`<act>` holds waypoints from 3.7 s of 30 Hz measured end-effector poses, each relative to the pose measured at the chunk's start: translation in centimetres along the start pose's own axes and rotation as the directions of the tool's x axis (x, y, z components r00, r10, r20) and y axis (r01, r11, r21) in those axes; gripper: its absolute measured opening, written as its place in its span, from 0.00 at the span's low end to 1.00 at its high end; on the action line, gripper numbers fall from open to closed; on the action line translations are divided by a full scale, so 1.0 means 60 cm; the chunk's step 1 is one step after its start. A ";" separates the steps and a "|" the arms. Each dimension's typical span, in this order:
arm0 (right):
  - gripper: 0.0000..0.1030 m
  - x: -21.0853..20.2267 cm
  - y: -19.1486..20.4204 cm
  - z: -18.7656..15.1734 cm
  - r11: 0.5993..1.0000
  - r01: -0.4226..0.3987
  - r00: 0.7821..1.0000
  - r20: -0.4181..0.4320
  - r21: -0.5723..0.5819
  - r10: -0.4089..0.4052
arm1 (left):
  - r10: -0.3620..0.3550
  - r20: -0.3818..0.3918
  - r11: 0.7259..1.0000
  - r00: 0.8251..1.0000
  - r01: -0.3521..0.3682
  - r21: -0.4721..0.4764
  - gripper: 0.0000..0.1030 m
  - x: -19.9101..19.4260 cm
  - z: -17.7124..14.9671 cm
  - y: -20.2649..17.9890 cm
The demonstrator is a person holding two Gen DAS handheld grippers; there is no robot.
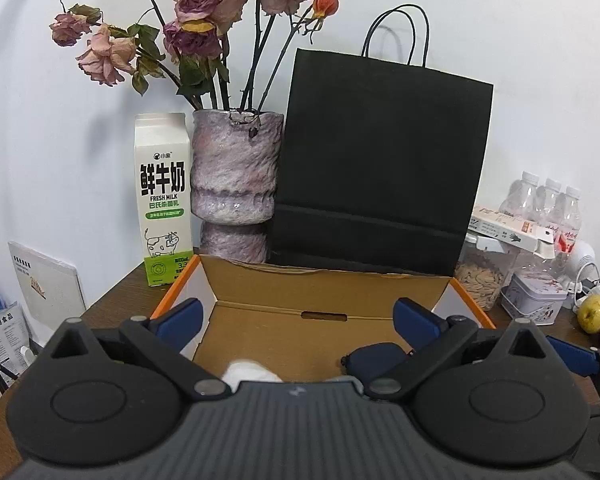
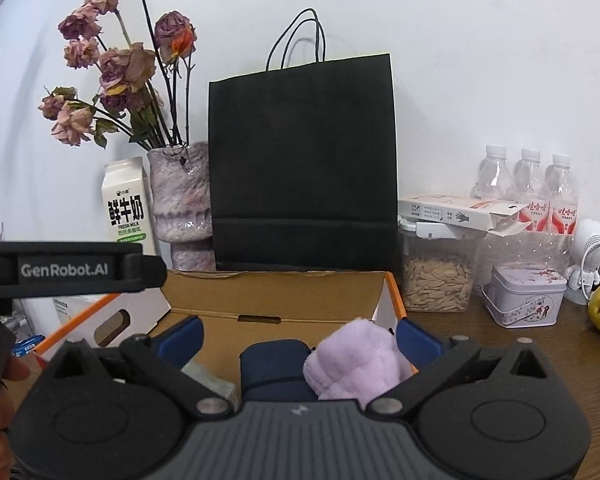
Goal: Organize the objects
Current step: 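Open both grippers to drop the white and lilac cloths into the box, then withdraw both grippers from the box back toward the table items, then grasp the purple woven cloth under the yellow plush with the right gripper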
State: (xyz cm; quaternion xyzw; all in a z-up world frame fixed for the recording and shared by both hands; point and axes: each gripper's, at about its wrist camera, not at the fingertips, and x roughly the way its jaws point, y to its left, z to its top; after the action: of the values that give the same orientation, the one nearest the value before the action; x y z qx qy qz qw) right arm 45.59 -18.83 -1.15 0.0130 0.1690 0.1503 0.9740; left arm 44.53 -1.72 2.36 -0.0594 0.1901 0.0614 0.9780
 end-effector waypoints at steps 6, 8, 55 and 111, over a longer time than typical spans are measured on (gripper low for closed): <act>1.00 -0.022 -0.002 0.006 1.000 -0.011 1.000 0.013 0.024 0.011 | -0.024 0.026 1.000 0.999 0.025 -0.018 1.00 -0.027 0.001 0.003; 1.00 -0.033 -0.004 0.010 0.999 -0.014 1.000 0.028 0.032 0.013 | -0.025 0.047 0.999 0.999 0.026 -0.018 1.00 -0.041 0.003 0.004; 1.00 -0.357 0.083 -0.076 0.996 -0.034 0.997 0.066 -0.084 0.039 | -0.088 0.104 0.996 0.991 0.085 0.033 1.00 -0.377 -0.076 0.076; 1.00 -0.314 0.205 -0.212 0.990 -0.132 0.938 -0.328 -0.054 0.107 | -0.034 -0.106 0.999 0.994 0.030 -0.034 1.00 -0.421 -0.223 0.276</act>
State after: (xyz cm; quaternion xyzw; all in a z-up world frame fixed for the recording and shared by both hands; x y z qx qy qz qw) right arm 20.91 -13.00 -6.06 -0.0384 0.3199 0.2157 0.9218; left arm 14.03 10.27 -1.90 -0.0815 0.2400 0.0454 0.9663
